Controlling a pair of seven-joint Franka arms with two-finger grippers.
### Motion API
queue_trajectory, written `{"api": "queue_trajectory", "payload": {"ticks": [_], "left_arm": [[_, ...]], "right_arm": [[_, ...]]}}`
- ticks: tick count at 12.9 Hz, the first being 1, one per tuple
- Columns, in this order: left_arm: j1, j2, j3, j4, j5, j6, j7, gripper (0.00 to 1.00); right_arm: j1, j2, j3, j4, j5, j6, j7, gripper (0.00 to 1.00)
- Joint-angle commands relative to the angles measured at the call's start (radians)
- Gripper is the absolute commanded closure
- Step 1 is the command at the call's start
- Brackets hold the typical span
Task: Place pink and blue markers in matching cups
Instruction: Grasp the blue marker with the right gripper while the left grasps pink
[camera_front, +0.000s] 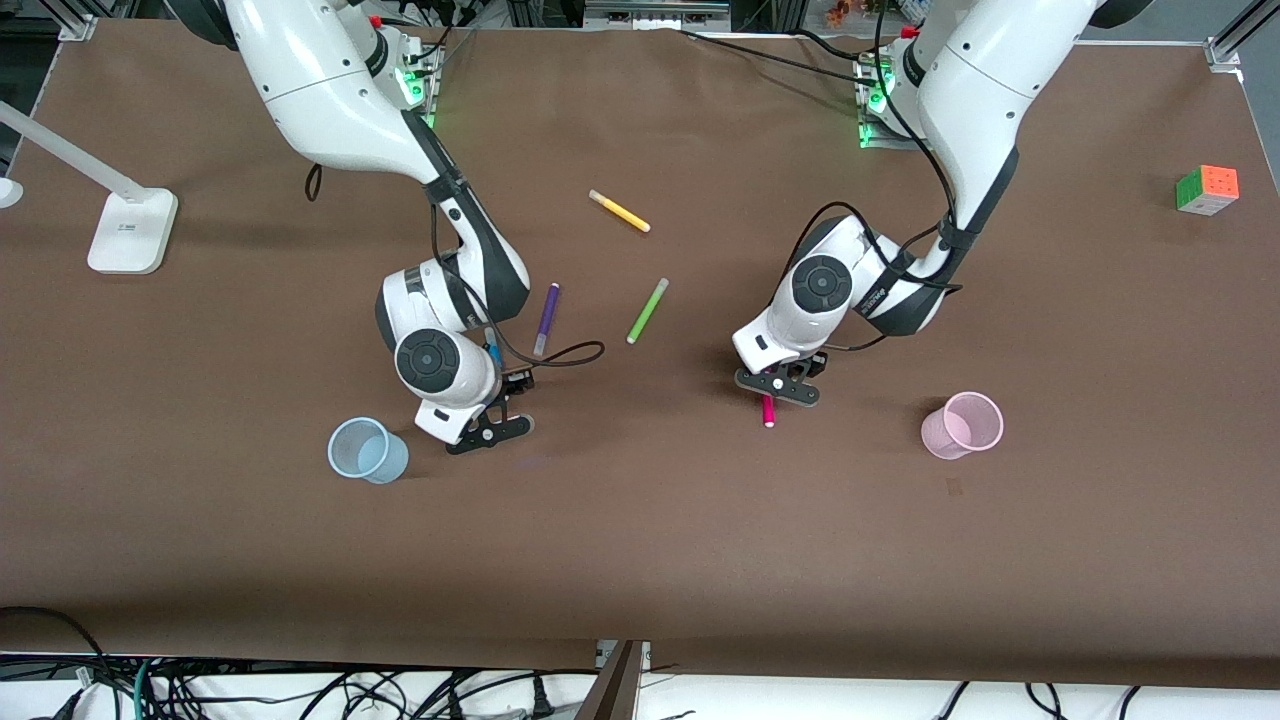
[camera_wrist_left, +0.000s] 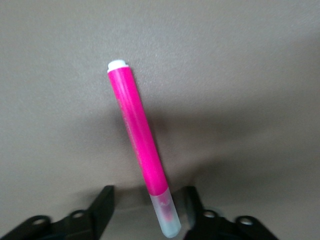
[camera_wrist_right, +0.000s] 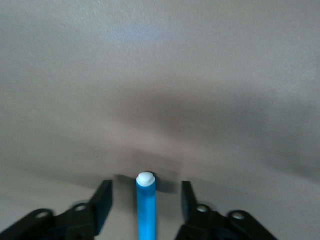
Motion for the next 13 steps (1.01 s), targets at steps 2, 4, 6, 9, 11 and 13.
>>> {"api": "queue_trajectory", "payload": {"ticks": [2,4,6,9,11,13], "left_arm": [[0.013,-0.017,0.0,-0.007,0.032,-0.024,0.001,1.0],[0.013,-0.041,0.001,0.004,0.032,-0.093,0.001,1.0],[0.019,-0.072,0.009,0.01,0.032,-0.141,0.039,1.0],[0.059,-0.117,0.006,0.077,0.032,-0.269,0.132,1.0],[0.056,-0.118,0.004,0.193,0.033,-0.458,0.184,1.0],[0.062,-0.117,0.012,0.29,0.033,-0.614,0.275,1.0]], "right_arm": [[0.006,-0.004,-0.006,-0.031,0.015,0.011,0.004,0.8],[0.006,-0.007,-0.006,-0.024,0.014,0.009,0.001,1.0],[0.003,-0.03,-0.006,0.037,0.012,-0.014,-0.023,1.0],[-0.014,-0.071,-0.012,0.207,0.011,-0.17,-0.093,1.0],[-0.068,-0.074,-0.009,0.301,0.014,-0.25,-0.309,1.0],[-0.132,-0.111,-0.009,0.305,0.097,-0.25,-0.544,1.0]]}}
